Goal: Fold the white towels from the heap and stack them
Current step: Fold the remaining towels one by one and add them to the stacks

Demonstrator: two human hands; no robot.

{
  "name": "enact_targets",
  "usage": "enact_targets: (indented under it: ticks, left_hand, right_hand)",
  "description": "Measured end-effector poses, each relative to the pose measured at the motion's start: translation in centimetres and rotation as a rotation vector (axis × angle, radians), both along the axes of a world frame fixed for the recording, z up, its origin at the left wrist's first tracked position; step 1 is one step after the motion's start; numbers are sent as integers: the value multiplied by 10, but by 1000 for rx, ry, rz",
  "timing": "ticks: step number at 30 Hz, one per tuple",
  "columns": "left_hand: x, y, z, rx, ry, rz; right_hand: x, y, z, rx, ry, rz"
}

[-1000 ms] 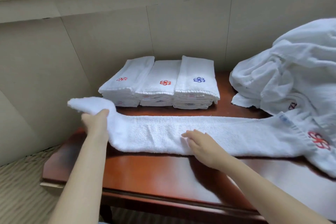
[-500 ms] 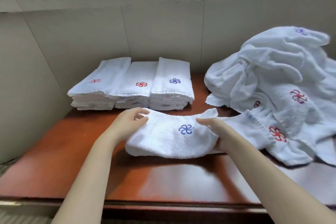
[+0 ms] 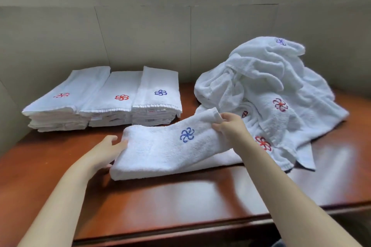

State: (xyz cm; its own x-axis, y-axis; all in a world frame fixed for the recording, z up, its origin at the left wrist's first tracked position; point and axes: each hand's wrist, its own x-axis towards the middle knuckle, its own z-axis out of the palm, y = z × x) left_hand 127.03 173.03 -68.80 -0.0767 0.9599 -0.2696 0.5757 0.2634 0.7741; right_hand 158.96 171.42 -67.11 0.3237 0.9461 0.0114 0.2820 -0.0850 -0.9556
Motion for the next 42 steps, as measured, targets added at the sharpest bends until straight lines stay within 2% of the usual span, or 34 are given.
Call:
enact_targets:
  ticks: [2, 4, 7, 11, 14, 16, 18, 19, 22, 24, 29, 35, 42]
  left_hand:
    - [4, 2, -5, -13, 21, 4]
    - [9, 2, -8, -18, 66, -6]
    - [20, 3, -11, -64, 7, -42]
    - [33, 4, -16, -22, 36, -71]
    - [27, 3, -7, -4, -140, -82]
    - [10, 4, 6, 49, -194, -62]
    - [-14, 6, 13, 83, -141, -9]
    - [-26, 7, 13, 78, -82, 24]
    - [-49, 8, 1, -8, 141, 63]
    - [-48, 7, -5, -66, 188, 64]
    - [-46, 11, -10, -40, 178, 63]
    - [-44, 7, -10, -23, 142, 89]
    - [-42, 5, -9, -38, 125, 62]
  right_hand:
    - [19, 1, 5, -2, -16, -83]
    - [38, -1, 2, -52, -163, -168]
    - [53, -7, -15, -183, -393, -202]
    - [54, -9, -22, -197, -418, -187]
    - [56, -9, -19, -132, -348, -223]
    - [52, -10, -17, -146, -176, -193]
    - [39, -12, -14, -248, 8, -53]
    - [30, -13, -14, -315, 27, 33]
    - [5, -16, -19, -419, -94, 196]
    - [-2, -14, -22, -381, -129, 181]
    - [-2, -8, -23, -377, 58, 148]
    - [-1, -3, -18, -411, 448, 9]
    - [2, 2, -23, -413, 499, -145]
